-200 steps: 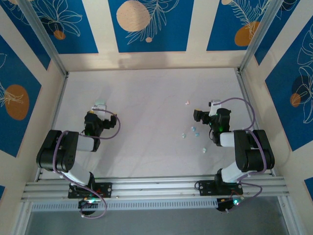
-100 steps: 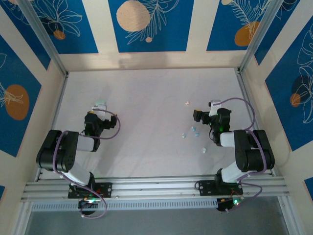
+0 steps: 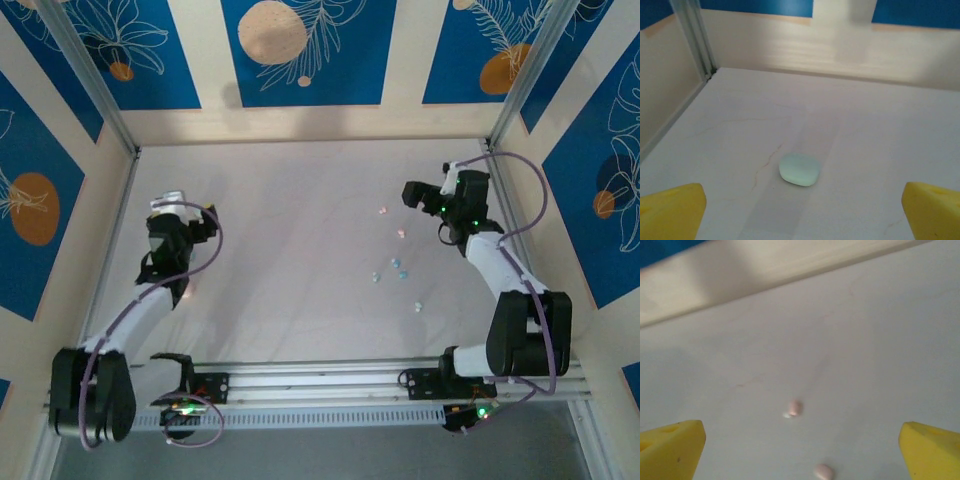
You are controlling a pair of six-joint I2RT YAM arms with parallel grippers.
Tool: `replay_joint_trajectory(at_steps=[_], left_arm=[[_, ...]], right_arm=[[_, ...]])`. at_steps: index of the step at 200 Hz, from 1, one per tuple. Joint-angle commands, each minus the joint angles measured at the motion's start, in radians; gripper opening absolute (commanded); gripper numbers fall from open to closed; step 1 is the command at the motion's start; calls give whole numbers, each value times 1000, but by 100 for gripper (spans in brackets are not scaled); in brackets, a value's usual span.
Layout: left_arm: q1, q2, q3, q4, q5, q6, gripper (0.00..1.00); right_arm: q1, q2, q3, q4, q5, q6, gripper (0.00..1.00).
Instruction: Insert wireless bluetooth earbuds into charging case
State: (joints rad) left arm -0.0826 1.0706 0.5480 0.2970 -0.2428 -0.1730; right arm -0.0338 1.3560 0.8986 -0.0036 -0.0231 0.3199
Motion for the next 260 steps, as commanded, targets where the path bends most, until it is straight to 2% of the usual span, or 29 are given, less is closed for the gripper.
replay_joint_trajectory(at_steps=[1, 16, 36, 81, 124, 163, 201, 260], left_arm=[[20, -45, 41, -321, 70, -76, 100], [26, -25, 79, -423, 110, -93, 100], [44, 63, 160, -600, 51, -118, 100], [114, 293, 306, -763, 21, -150, 100], [153, 507, 481, -899, 32, -247, 100], [159, 582, 529, -896, 44, -303, 98], [173, 629, 561, -905, 44, -382, 81], [177, 701, 595, -909, 60, -483, 71]], right_arm=[[-14, -27, 2, -278, -284, 98, 99], [-2, -46, -3, -275, -365, 115, 100], [22, -63, 14, -304, -395, 118, 98], [74, -93, 57, -400, -359, 91, 97], [108, -129, 58, -460, -304, 86, 96], [116, -176, 30, -471, -271, 109, 97], [122, -198, 16, -487, -243, 117, 97], [127, -206, 19, -513, -218, 117, 97]])
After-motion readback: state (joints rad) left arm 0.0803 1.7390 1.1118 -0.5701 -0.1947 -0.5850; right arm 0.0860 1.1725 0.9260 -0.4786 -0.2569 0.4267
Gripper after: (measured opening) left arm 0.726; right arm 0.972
